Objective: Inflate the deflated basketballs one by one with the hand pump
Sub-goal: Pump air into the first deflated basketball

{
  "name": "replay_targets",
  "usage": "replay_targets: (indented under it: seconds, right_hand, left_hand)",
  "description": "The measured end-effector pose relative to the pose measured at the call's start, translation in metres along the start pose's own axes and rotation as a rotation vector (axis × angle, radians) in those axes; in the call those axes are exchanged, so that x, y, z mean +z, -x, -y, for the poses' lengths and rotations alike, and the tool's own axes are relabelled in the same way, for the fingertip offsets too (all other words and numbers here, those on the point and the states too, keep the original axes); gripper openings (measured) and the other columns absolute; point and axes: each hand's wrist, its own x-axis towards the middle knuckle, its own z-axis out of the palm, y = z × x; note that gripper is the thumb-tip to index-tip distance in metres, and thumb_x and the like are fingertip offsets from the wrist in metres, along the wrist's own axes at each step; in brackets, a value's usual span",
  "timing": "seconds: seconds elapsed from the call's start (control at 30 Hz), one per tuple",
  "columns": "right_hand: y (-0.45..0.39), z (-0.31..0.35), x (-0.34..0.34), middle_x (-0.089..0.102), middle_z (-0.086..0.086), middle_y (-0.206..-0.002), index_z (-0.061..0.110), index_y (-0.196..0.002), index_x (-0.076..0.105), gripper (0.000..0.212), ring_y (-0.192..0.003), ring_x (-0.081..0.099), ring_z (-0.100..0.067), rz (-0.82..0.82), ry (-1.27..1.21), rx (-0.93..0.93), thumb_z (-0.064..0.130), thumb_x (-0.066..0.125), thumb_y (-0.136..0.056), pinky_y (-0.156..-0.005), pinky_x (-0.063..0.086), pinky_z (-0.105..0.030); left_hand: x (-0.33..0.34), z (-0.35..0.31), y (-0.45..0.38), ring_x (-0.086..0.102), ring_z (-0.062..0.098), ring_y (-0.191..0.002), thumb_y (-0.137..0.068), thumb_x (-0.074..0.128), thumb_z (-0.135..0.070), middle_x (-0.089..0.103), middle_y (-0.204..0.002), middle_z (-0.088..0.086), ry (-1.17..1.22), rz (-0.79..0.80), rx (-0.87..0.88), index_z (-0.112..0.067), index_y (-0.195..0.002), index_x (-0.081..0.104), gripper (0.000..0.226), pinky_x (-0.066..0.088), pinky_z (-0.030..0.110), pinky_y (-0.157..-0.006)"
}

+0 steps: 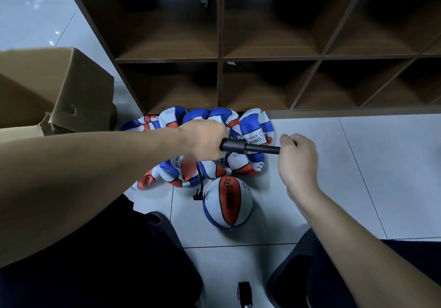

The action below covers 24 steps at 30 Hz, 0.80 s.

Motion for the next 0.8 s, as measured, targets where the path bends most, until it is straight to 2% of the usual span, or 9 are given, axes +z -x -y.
replay_targets:
  seconds: [0.17, 0.4, 0.53, 0.7, 0.8]
  right_hand:
    - [0.014, 0.004, 0.015, 0.037, 0.006, -0.057, 0.021, -0.063, 0.035, 0.043, -0.058, 0.034, -0.02, 0.042, -0.019, -0.02, 0.016, 0.05, -0.103, -0.056, 0.025, -0.037]
    - [0.021, 0.002, 0.025, 0.044, 0.003, -0.065, 0.017, -0.068, 0.039, 0.037, -0.062, 0.039, -0.02, 0.075, -0.061, -0.018, 0.02, 0.05, -0.104, -0.058, 0.033, -0.035]
    - [0.024, 0.001, 0.03, 0.055, 0.0, -0.077, 0.015, -0.075, 0.051, 0.034, -0.069, 0.049, -0.019, 0.111, -0.086, -0.018, 0.028, 0.048, -0.107, -0.064, 0.04, -0.033]
    - [0.021, 0.008, 0.025, 0.054, 0.002, -0.075, 0.019, -0.075, 0.052, 0.038, -0.068, 0.049, -0.018, 0.155, -0.052, -0.064, 0.036, 0.051, -0.108, -0.065, 0.04, -0.033]
    - [0.013, 0.015, 0.017, 0.05, 0.011, -0.061, 0.02, -0.069, 0.051, 0.045, -0.057, 0.045, -0.01, 0.197, 0.0, -0.08, 0.043, 0.057, -0.107, -0.058, 0.036, -0.028]
  left_hand:
    - [-0.002, -0.01, 0.003, 0.056, 0.018, -0.056, -0.094, 0.064, -0.031, 0.061, -0.065, -0.002, -0.072, -0.043, 0.005, -0.023, -0.079, 0.064, 0.017, 0.041, 0.029, -0.052]
    - [0.001, -0.027, 0.005, 0.065, 0.023, -0.064, -0.091, 0.063, -0.031, 0.065, -0.07, 0.0, -0.06, -0.025, 0.008, -0.023, -0.08, 0.063, 0.013, 0.059, 0.037, -0.061]
    - [0.002, -0.033, 0.004, 0.063, 0.022, -0.062, -0.09, 0.063, -0.032, 0.064, -0.069, 0.0, -0.079, -0.037, 0.029, -0.023, -0.078, 0.061, 0.016, 0.05, 0.032, -0.054]
    - [0.002, -0.028, 0.001, 0.063, 0.022, -0.062, -0.091, 0.064, -0.035, 0.064, -0.068, -0.001, -0.06, -0.084, 0.041, -0.023, -0.078, 0.062, 0.017, 0.046, 0.031, -0.053]
    - [0.001, -0.024, 0.001, 0.064, 0.023, -0.062, -0.09, 0.063, -0.036, 0.064, -0.067, -0.001, -0.005, -0.102, 0.04, -0.024, -0.079, 0.065, 0.016, 0.053, 0.037, -0.056]
